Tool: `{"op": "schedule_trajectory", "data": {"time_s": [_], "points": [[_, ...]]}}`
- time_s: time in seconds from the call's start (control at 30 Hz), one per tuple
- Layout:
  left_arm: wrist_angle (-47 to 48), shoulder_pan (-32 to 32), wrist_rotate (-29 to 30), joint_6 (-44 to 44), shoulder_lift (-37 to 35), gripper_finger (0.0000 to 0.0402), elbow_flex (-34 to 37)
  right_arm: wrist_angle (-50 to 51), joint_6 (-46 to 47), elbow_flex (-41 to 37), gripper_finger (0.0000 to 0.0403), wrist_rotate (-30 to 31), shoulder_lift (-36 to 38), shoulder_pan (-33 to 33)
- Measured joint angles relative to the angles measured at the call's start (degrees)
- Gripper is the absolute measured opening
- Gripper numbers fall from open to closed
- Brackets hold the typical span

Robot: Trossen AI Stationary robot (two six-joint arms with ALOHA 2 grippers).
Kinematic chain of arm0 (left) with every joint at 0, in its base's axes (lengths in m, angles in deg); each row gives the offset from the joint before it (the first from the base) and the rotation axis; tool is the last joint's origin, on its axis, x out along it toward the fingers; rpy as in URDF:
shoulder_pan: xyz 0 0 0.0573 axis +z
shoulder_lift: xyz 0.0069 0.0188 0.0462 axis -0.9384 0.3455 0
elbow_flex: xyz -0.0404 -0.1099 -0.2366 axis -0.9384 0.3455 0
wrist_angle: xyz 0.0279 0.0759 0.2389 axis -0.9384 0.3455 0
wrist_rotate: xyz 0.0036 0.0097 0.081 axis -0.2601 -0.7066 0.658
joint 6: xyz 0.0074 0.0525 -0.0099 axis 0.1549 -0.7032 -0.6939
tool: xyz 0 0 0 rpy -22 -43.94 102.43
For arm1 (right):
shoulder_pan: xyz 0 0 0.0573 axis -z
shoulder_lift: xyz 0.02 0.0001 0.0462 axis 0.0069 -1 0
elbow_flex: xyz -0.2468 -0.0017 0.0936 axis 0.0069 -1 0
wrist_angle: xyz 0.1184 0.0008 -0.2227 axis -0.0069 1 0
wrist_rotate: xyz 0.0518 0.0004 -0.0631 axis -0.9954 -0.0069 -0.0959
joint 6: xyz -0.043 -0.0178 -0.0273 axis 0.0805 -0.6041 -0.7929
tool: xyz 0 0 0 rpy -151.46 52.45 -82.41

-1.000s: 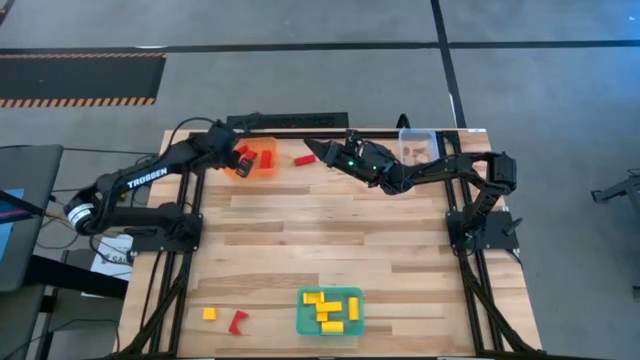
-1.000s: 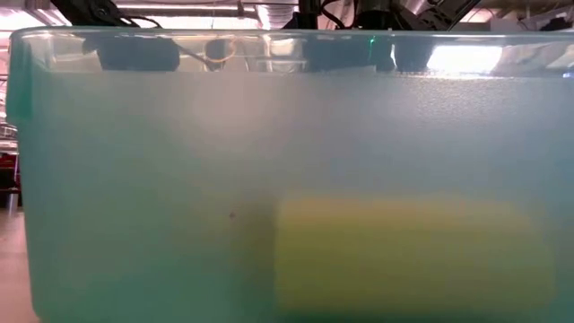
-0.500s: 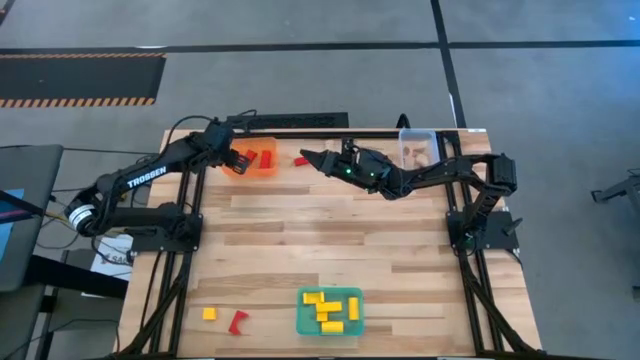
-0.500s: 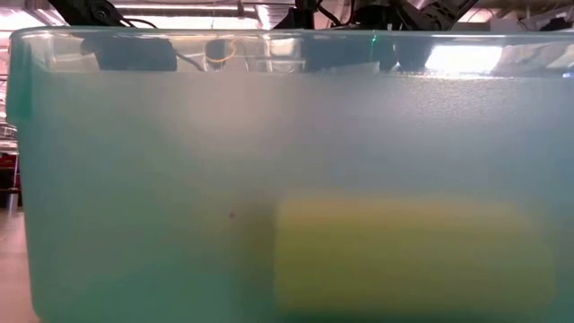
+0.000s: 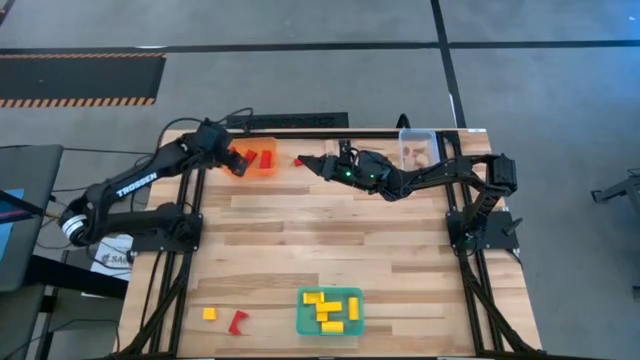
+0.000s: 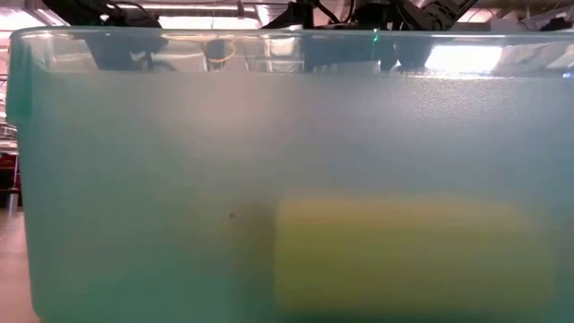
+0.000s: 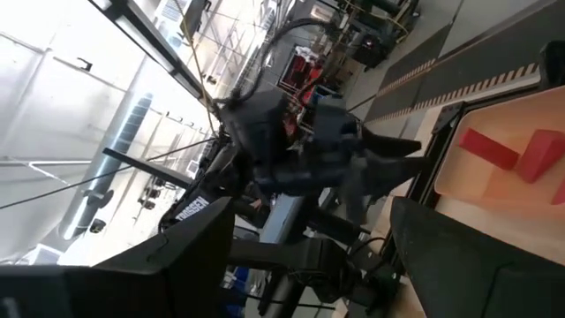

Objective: Sort & place blocks by color
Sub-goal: Put the red block into the orange bin

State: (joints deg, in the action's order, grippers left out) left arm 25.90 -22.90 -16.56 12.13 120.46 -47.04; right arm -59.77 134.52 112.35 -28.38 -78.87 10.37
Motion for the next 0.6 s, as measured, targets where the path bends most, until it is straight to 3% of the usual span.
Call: {"op": "schedule_trajectory", "data": {"time_s": [0.3, 0.5, 0.6], "points": [[9.0, -5.2, -9.5, 6.5, -8.1, 0.0199, 0.0, 0.0, -1.5, 0.0, 0.0321, -1.5, 0.0, 0.0], [14.8, -12.0, -10.4, 12.5, -8.5, 0.0199, 0.0, 0.0, -1.6, 0.0, 0.0321, -1.8, 0.0, 0.2], [15.6, -17.3, -14.4, 13.2, -7.7, 0.0199, 0.0, -0.1, -1.6, 0.0, 0.0321, -2.0, 0.0, 0.2]]}}
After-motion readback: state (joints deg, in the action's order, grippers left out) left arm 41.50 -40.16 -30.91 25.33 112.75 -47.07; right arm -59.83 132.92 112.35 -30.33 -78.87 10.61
